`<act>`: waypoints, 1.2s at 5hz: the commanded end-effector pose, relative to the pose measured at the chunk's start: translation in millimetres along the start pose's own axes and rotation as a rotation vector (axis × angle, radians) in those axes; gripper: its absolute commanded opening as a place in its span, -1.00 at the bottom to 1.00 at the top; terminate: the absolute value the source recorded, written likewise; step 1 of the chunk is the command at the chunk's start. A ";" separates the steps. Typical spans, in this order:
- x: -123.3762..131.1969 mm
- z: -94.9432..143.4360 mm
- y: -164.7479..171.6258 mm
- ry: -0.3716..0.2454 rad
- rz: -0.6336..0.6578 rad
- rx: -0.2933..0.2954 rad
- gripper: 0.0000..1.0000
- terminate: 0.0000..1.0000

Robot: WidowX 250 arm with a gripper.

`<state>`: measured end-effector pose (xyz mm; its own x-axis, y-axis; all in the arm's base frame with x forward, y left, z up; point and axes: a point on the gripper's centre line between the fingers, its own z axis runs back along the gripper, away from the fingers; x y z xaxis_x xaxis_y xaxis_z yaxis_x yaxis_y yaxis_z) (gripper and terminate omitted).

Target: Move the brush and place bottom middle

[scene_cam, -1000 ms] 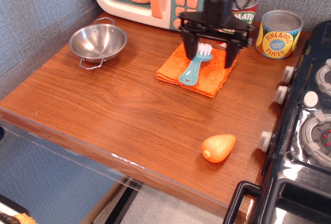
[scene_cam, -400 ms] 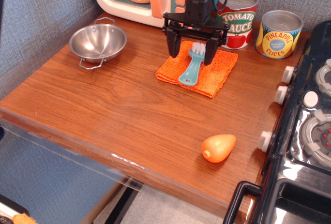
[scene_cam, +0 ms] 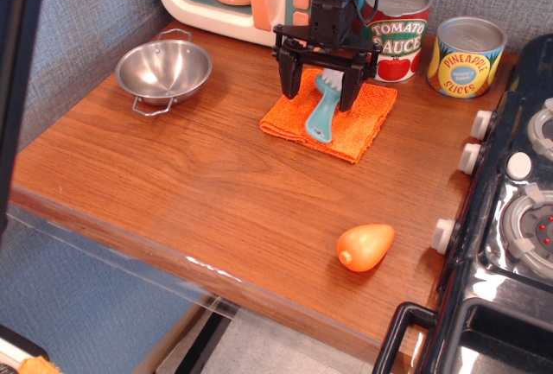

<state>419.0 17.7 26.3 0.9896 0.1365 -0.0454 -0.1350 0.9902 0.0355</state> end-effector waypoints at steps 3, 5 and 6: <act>3.9 21.7 -6.9 -0.073 -0.022 -0.021 -1.00 -1.00; -0.3 40.5 -5.8 -0.118 -0.047 -0.025 -1.00 -1.00; -23.0 79.5 1.4 -0.232 -0.077 -0.040 -1.00 -1.00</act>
<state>393.2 8.2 83.6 0.9911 0.0588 0.1192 -0.0585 0.9983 -0.0058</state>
